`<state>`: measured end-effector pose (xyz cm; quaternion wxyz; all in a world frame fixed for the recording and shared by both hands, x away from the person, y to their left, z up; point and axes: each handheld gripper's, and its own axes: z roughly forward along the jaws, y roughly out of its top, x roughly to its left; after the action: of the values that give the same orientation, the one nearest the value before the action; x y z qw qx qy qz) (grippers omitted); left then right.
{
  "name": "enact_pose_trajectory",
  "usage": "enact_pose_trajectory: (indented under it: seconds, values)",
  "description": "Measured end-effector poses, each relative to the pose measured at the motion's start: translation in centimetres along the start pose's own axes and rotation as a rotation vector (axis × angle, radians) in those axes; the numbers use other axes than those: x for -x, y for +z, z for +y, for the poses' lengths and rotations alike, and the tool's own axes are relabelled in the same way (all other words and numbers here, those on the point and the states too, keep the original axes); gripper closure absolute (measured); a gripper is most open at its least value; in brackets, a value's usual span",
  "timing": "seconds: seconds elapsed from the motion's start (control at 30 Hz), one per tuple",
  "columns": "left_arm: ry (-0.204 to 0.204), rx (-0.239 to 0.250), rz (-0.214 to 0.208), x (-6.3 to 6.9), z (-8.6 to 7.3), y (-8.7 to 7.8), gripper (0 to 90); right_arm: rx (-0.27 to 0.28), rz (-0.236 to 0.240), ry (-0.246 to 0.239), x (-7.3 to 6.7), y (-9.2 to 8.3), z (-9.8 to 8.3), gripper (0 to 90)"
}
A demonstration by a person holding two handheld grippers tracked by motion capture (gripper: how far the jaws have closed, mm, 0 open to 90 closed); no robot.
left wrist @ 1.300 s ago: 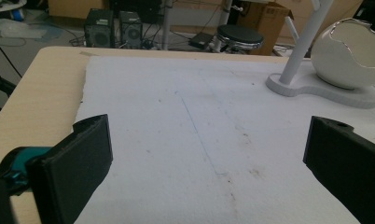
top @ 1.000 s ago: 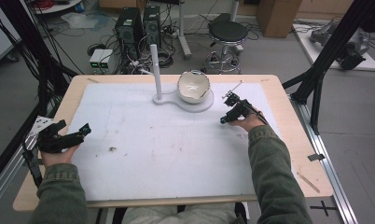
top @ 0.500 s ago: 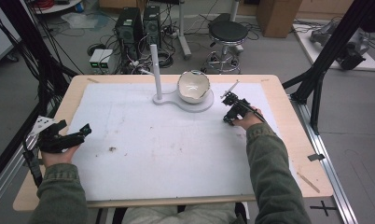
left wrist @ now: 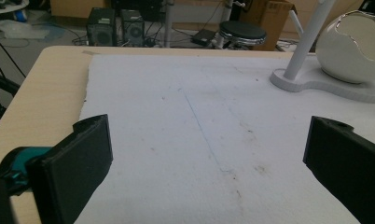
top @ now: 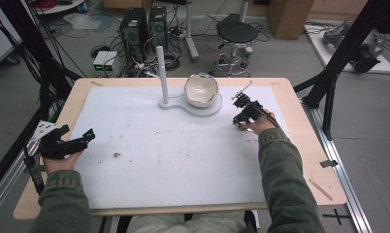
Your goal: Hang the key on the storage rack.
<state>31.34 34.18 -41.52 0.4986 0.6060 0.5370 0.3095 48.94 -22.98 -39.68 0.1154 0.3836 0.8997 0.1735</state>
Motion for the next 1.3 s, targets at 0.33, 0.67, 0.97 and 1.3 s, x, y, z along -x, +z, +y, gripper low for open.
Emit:
enact_pose_trajectory:
  seconds: [0.33, 0.67, 0.97, 1.3]
  values:
    - [-0.004, 0.002, -0.004, 0.0, 0.0, 0.0, 1.7, 0.054, -0.006, 0.012, 0.0, -1.9, -0.4, 89.2]
    - [-0.006, 0.003, -0.005, -0.1, 0.0, -0.1, 1.7, 0.092, 0.010, 0.026, 0.0, -3.5, -0.9, 89.2]
    - [-0.011, 0.003, -0.009, 0.0, 0.0, 0.0, 1.7, 0.155, 0.019, 0.038, 0.6, -5.7, -1.7, 89.3]
    - [-0.016, 0.006, -0.012, 0.0, 0.0, 0.1, 1.7, 0.197, 0.010, 0.036, 0.5, -8.5, -1.2, 89.2]
